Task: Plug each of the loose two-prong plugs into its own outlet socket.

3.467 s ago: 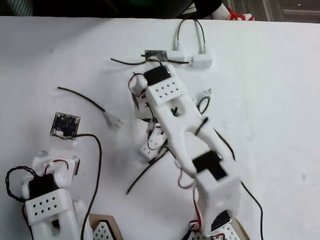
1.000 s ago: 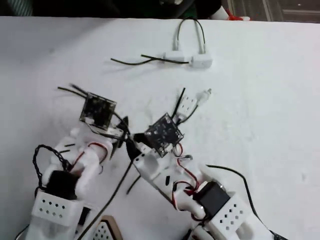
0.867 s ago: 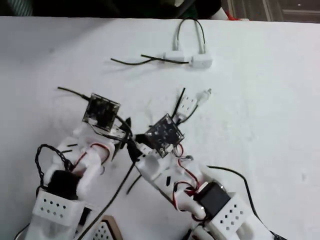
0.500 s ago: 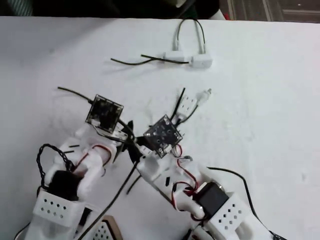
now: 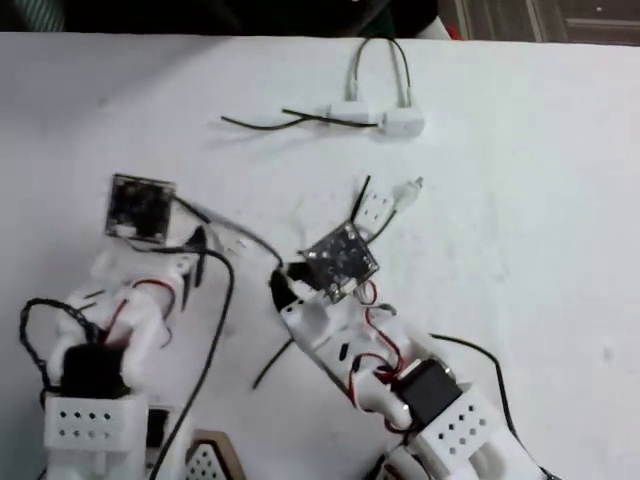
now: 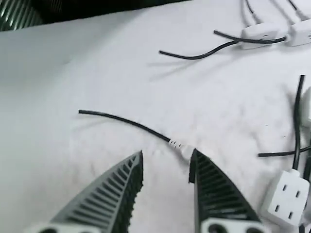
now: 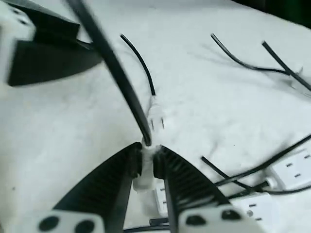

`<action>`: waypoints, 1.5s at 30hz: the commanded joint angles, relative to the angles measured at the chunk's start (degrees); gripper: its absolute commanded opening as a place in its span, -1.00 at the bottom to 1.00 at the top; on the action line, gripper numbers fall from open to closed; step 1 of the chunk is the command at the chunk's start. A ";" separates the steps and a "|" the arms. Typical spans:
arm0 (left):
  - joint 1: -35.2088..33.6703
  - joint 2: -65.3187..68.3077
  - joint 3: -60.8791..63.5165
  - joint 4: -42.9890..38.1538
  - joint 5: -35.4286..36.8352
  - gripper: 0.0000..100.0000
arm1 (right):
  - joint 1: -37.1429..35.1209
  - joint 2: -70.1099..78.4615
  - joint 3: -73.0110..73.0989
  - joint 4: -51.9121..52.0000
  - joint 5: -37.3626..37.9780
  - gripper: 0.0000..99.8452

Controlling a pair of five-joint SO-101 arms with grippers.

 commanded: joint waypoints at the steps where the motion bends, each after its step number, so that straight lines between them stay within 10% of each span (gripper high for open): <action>1: -6.55 -0.75 -2.55 4.31 0.09 -0.65 | 2.07 -0.13 2.11 -2.68 3.08 -0.97; 16: -15.16 -0.75 10.11 0.53 -4.31 -0.65 | 3.03 -0.04 20.13 -24.40 7.91 -0.97; 45: -17.54 -0.75 11.08 0.18 -4.13 -0.65 | 3.30 20.62 11.52 -32.04 4.40 -0.97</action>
